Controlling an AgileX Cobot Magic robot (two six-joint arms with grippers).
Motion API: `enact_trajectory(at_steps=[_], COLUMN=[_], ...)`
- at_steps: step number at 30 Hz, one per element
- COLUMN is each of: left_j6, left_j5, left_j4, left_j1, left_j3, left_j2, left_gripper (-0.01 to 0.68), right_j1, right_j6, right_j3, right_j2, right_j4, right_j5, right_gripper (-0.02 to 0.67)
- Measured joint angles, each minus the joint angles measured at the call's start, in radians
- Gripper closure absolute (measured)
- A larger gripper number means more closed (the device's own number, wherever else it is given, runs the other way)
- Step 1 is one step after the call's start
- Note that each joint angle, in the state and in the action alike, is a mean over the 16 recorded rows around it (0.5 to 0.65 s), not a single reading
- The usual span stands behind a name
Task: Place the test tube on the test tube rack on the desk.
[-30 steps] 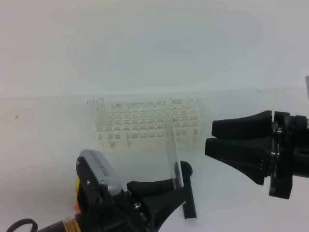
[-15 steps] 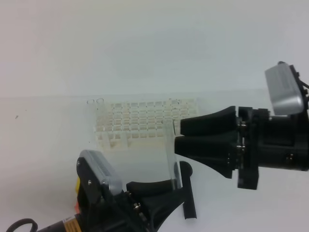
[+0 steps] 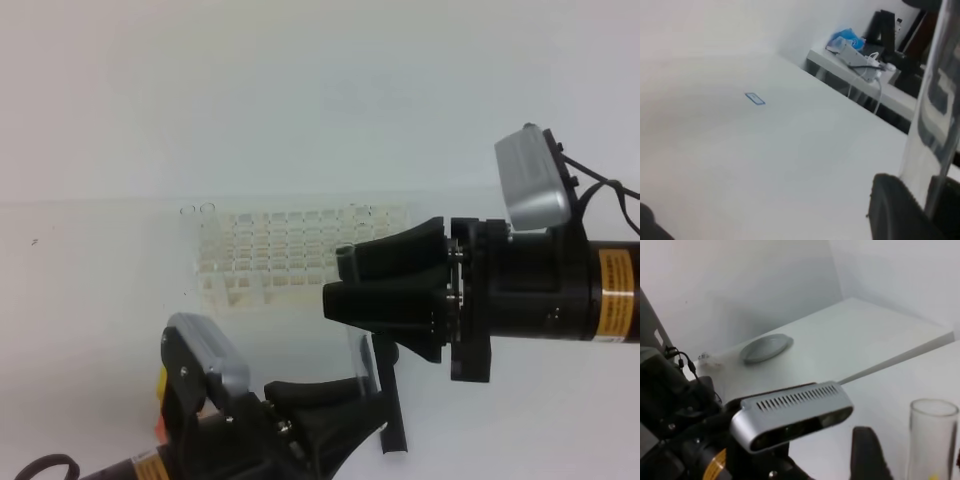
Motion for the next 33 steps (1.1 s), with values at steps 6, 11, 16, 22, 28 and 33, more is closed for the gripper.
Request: enact_trajectory(at_steps=[6,11,16,22,28,33], left_j6=[-0.064,-0.087,-0.081,-0.073,-0.069,-0.079], left_j5=[0.002,0.006,0.007,0.010,0.011,0.014], left_j4=[0.013,0.025,0.040,0.055,0.063,0.065], left_j1=[0.000,0.000,0.000,0.000,0.000,0.000], left_j3=[0.000,0.000,0.000,0.000,0.000,0.000], left_j2=[0.000,0.001,0.000,0.000,-0.001,0.000], left_gripper=[0.666,0.666,0.639,0.639,0.633,0.591], right_j1=[0.003,0.003,0.005,0.007,0.008,0.008], right_j6=[0.059,0.120,0.169,0.187,0.193,0.196], right_j3=[-0.049,-0.083,-0.100,-0.102,-0.102,-0.102], right_j2=[0.011,0.012,0.012,0.012,0.012,0.012], right_j4=[-0.087,-0.167,-0.219,-0.232,-0.231,-0.230], right_j5=[0.016,0.030,0.039,0.041,0.041,0.042], right_gripper=[0.272,0.272,0.272,0.305,0.399,0.478])
